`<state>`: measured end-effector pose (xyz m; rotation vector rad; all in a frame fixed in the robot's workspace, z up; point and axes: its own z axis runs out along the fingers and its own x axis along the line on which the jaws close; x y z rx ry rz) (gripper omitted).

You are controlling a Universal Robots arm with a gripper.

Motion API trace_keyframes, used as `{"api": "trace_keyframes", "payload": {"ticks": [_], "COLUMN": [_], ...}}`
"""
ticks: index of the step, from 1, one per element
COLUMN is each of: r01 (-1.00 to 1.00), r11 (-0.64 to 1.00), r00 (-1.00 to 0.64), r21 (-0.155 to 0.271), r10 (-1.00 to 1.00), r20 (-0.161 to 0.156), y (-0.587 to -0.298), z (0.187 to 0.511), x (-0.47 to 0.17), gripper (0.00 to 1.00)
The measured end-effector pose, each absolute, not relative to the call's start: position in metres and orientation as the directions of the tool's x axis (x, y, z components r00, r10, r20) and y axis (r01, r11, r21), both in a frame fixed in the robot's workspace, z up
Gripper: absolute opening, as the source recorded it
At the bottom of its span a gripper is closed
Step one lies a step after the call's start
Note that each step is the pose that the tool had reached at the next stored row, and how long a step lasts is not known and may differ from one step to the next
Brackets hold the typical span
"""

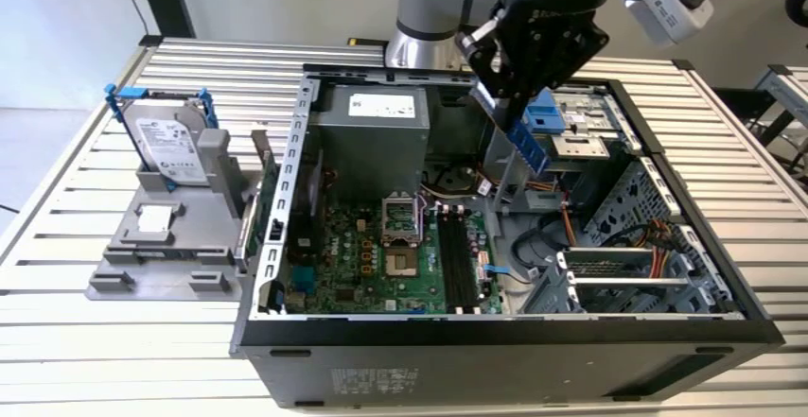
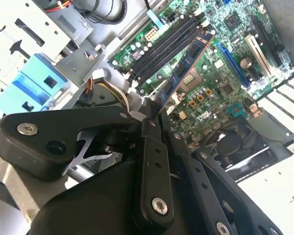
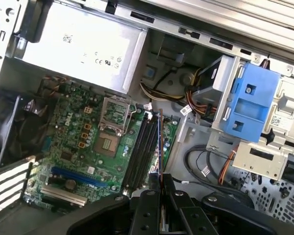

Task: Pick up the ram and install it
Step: 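Insert the ram into the slot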

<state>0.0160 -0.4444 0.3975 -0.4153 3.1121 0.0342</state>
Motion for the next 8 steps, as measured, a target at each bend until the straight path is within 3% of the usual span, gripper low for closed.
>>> {"api": "trace_keyframes", "payload": {"ticks": [8], "r01": [-0.178], "r11": [0.984], "r00": [-0.984], "r21": [0.021], "r10": [-0.178], "r20": [-0.005], "y": [-0.4444], "z": [0.3975], "x": [0.016], "gripper": [0.0]}}
